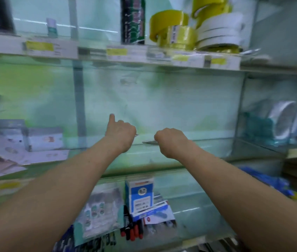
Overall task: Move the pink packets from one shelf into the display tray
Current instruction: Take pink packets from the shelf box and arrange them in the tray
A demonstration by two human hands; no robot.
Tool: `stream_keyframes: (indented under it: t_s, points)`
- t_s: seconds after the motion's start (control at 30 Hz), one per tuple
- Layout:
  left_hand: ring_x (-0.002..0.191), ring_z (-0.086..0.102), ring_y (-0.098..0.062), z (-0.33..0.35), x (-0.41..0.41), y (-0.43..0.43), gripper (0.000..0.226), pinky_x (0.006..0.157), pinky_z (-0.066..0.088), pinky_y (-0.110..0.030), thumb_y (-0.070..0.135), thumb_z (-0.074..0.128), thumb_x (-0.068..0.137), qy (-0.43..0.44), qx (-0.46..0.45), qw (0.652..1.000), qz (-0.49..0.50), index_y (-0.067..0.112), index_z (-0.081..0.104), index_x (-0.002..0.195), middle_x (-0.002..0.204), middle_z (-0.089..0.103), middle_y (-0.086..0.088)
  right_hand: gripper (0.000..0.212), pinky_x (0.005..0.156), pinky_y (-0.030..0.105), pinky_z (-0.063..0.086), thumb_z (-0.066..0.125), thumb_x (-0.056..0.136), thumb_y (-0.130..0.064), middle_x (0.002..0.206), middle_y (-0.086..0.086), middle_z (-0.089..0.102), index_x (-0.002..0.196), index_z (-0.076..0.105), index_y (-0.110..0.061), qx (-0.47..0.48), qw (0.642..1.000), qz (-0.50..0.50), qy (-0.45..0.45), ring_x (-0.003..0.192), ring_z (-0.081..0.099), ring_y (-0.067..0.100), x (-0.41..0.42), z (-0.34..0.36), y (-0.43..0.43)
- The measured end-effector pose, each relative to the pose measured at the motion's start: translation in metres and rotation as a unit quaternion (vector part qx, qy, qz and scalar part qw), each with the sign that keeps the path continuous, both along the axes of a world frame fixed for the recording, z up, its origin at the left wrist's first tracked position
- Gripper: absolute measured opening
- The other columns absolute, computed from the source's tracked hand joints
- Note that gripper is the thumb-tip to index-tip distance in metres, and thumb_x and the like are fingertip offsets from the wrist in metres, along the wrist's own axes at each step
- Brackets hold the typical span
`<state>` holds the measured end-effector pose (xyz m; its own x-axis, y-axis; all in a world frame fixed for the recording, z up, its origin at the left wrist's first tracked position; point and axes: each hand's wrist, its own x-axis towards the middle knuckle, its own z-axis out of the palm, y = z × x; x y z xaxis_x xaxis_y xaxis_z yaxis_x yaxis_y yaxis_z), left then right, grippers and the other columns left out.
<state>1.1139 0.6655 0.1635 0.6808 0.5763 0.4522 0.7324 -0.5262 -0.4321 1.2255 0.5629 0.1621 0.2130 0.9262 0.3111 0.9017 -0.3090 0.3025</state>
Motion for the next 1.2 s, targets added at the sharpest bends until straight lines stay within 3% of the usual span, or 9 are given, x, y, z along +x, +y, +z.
stream_keyframes:
  t_s: [0.07,0.13,0.3,0.47,0.67,0.97,1.2]
  points:
    - [0.103,0.055,-0.024,0.0,0.029,-0.03,0.017,0.11,0.016,-0.049,0.01,0.04,0.093,0.004,0.0,1.0,-0.023,0.023,0.05,0.086,0.105,0.063,-0.001,0.027,0.067,0.03,0.039,0.045,0.086,0.008,0.099,0.009,0.058,0.104,0.057,-0.008,0.004,0.999,-0.031,0.01,0.087,0.057,0.03,0.022,-0.001,-0.035]
    - [0.105,0.055,-0.025,-0.002,0.058,-0.064,0.021,0.111,0.014,-0.05,0.006,0.042,0.09,0.013,0.002,0.999,-0.045,0.023,0.055,0.092,0.107,0.063,-0.002,0.031,0.072,0.031,0.042,0.044,0.087,0.006,0.111,0.012,0.06,0.112,0.057,-0.007,0.004,0.998,-0.06,0.014,0.098,0.06,0.03,0.043,-0.004,-0.07]
    - [0.107,0.054,-0.025,-0.011,0.119,-0.151,0.025,0.112,0.013,-0.05,0.005,0.045,0.087,0.02,-0.005,0.993,-0.115,0.022,0.059,0.099,0.108,0.063,-0.002,0.031,0.087,0.034,0.046,0.047,0.09,0.0,0.122,0.013,0.058,0.118,0.057,-0.009,-0.006,0.99,-0.134,0.04,0.114,0.057,0.031,0.09,-0.016,-0.159]
    - [0.107,0.055,-0.024,-0.027,0.168,-0.236,0.021,0.112,0.015,-0.049,0.003,0.048,0.085,0.038,-0.01,0.984,-0.171,0.024,0.049,0.086,0.107,0.062,-0.003,0.033,0.096,0.035,0.043,0.045,0.093,-0.004,0.13,0.015,0.056,0.125,0.055,-0.006,-0.009,0.981,-0.183,0.063,0.121,0.054,0.03,0.129,-0.028,-0.252]
    - [0.112,0.056,-0.024,-0.049,0.217,-0.321,0.024,0.112,0.015,-0.045,0.011,0.048,0.089,0.059,-0.04,0.974,-0.217,0.019,0.063,0.105,0.114,0.065,-0.004,0.03,0.089,0.034,0.046,0.048,0.091,-0.007,0.124,0.014,0.059,0.119,0.059,-0.01,-0.015,0.963,-0.255,0.084,0.115,0.057,0.03,0.168,-0.049,-0.345]
    - [0.111,0.056,-0.025,-0.074,0.292,-0.397,0.02,0.113,0.013,-0.048,0.008,0.048,0.09,0.083,-0.067,0.956,-0.273,0.021,0.063,0.096,0.109,0.067,-0.004,0.028,0.085,0.036,0.047,0.048,0.091,-0.004,0.12,0.013,0.06,0.117,0.058,-0.01,-0.034,0.94,-0.322,0.11,0.111,0.058,0.03,0.221,-0.073,-0.429]
    - [0.111,0.056,-0.026,-0.077,0.355,-0.419,0.016,0.114,0.012,-0.053,0.007,0.051,0.088,0.105,-0.068,0.946,-0.299,0.021,0.05,0.079,0.105,0.066,-0.004,0.024,0.086,0.037,0.049,0.051,0.091,-0.003,0.114,0.012,0.062,0.113,0.06,-0.009,-0.029,0.93,-0.345,0.127,0.107,0.06,0.029,0.279,-0.081,-0.448]
